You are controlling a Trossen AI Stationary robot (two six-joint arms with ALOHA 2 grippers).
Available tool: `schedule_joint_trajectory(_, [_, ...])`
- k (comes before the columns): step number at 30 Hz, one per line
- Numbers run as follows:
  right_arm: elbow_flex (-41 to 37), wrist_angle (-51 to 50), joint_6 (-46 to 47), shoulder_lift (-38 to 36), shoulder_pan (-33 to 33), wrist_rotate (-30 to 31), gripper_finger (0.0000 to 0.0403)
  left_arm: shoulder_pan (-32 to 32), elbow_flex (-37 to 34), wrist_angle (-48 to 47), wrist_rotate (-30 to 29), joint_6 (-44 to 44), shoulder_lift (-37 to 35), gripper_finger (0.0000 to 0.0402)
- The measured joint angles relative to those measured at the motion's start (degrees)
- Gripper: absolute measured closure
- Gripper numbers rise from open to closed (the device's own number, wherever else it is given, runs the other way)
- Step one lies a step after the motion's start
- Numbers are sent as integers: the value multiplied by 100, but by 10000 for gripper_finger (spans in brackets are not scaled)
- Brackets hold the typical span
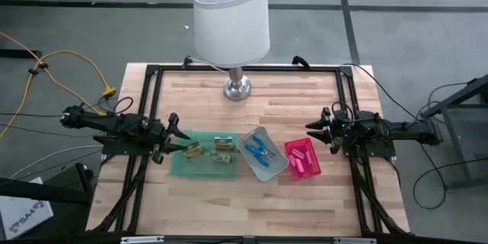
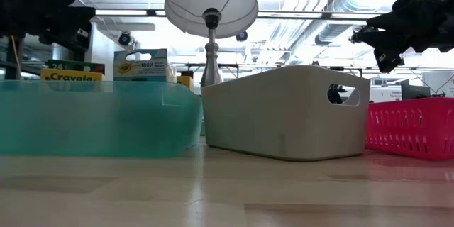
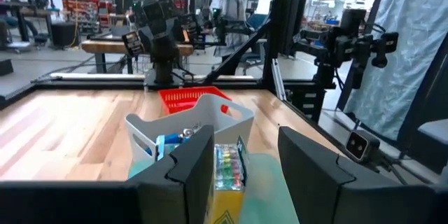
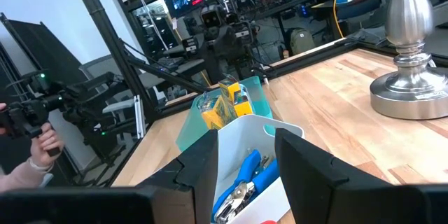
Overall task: Pick & Place School Supplies
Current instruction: Return to Home Position
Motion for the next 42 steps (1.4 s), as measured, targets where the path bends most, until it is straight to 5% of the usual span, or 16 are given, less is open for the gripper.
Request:
schedule_joint_trajectory(24, [0, 1, -1, 0, 1, 0, 269, 0, -18, -493, 232, 383, -36, 245])
schedule_joint_trajectory(42, [0, 4, -2, 2, 0, 0, 269, 4, -158, -289, -387, 423, 7, 245])
